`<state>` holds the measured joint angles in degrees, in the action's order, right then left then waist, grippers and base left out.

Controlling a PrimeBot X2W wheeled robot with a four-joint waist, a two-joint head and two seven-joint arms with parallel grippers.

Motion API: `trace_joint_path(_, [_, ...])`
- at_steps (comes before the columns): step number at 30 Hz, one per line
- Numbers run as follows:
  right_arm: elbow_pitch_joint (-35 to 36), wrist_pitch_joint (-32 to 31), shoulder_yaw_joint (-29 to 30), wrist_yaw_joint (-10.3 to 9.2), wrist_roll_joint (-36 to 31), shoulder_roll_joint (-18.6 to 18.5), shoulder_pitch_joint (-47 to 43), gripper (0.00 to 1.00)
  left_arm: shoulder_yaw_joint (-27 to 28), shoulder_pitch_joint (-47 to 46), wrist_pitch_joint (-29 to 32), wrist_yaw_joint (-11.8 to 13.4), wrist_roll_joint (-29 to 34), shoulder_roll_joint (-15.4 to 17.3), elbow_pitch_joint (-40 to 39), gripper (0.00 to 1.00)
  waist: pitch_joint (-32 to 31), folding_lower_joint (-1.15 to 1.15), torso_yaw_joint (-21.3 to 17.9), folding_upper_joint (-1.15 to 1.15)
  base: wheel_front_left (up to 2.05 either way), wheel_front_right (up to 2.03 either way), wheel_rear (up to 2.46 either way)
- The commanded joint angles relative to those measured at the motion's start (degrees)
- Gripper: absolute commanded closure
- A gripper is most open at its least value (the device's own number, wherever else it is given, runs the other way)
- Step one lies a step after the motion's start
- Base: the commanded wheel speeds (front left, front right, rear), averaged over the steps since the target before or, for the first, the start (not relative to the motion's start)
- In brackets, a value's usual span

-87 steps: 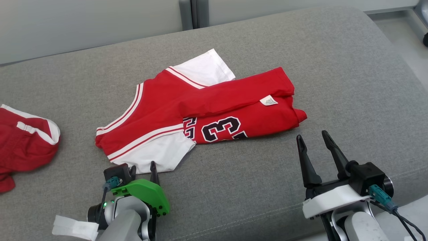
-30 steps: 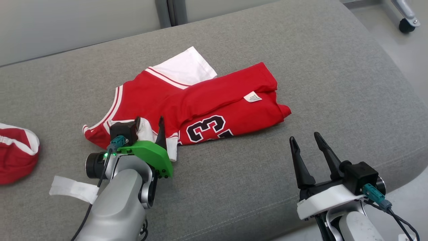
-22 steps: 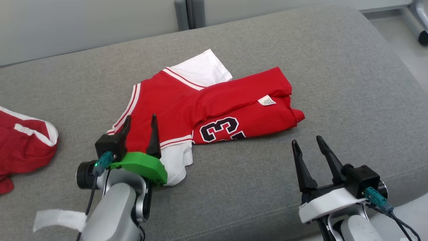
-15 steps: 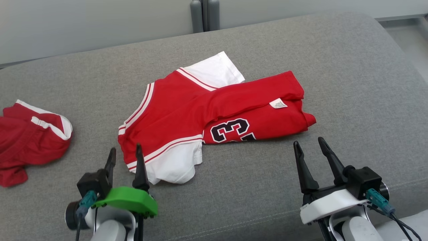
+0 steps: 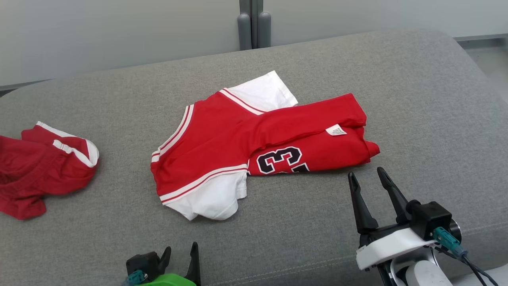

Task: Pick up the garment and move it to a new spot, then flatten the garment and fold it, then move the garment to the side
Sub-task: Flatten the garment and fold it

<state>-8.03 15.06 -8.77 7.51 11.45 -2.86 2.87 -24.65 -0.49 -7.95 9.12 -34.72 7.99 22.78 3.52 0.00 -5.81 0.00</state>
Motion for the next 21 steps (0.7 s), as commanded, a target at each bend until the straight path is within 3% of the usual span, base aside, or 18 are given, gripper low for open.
trace_joint_path(1, [-0.1,0.22,-0.1,-0.03,-0.23,-0.09,-0.52,0.0,-0.3,-2.06,0.08,-0.41,0.51,-0.19,1.27,0.0,-0.13,0.0,0.05,0.0,0.0,0.0,0.0])
trace_joint_path(13, [-0.14,0.21,-1.07,-0.03,-1.39,-0.38,1.21,0.0,-2.34,-15.41,-2.33,-3.35,0.03,-3.94,20.95,0.0,1.25,0.0,-1.52,0.0,0.0,0.0,0.0])
trace_joint_path(21, [-0.37,0.22,-1.25,-0.03,-1.43,-0.96,1.21,0.0,-3.32,-20.72,-6.32,-7.75,-2.29,-4.9,27.44,0.0,1.28,0.0,-3.04,0.0,0.0,0.0,0.0])
